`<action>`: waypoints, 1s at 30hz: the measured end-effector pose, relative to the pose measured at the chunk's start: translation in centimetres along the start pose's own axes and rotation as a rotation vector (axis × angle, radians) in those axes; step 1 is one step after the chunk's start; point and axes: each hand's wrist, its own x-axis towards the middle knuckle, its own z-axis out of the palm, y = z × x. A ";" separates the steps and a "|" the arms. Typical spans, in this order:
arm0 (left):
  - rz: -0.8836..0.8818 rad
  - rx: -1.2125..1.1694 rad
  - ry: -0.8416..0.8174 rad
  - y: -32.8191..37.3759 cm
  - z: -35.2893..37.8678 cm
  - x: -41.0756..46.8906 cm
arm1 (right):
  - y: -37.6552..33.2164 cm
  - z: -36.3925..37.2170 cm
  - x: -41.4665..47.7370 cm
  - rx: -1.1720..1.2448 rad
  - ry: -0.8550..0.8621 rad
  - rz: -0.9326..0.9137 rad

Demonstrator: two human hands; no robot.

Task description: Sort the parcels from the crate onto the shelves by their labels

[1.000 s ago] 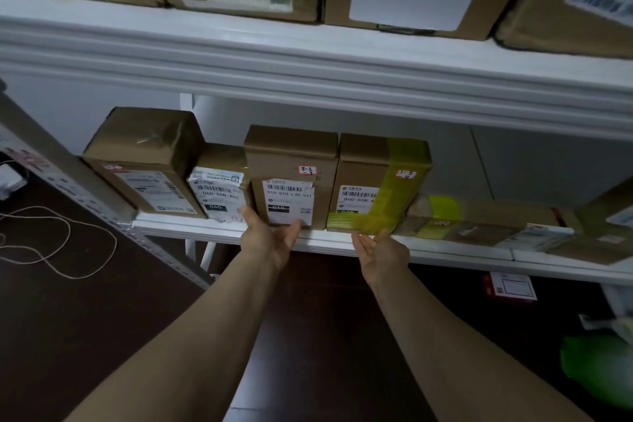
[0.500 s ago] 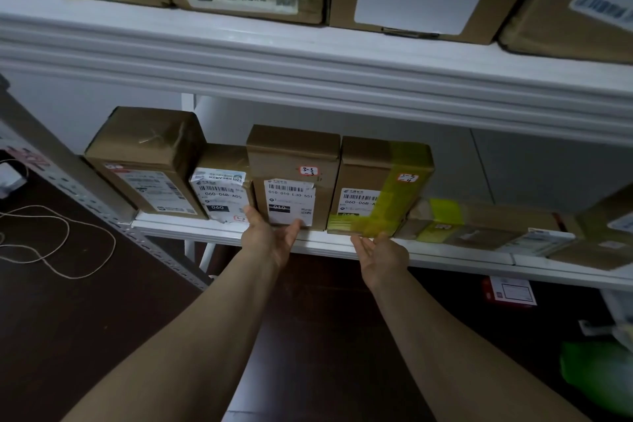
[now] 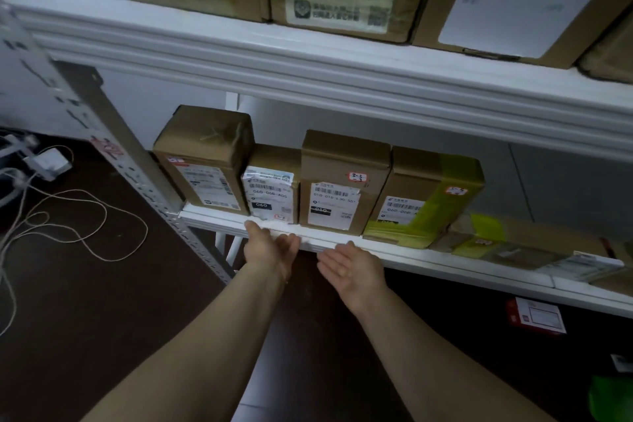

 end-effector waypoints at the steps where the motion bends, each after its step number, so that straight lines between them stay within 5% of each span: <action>1: 0.018 -0.050 0.014 1.1 -0.4 0.1 | 0.5 1.4 -0.1 0.008 -0.044 0.034; 12: 0.125 -0.078 0.013 9.0 -3.0 3.5 | 4.4 11.3 2.1 0.185 -0.091 0.085; 30: 0.072 -0.097 -0.071 10.8 -2.4 4.7 | 4.9 13.8 3.6 0.145 0.016 0.004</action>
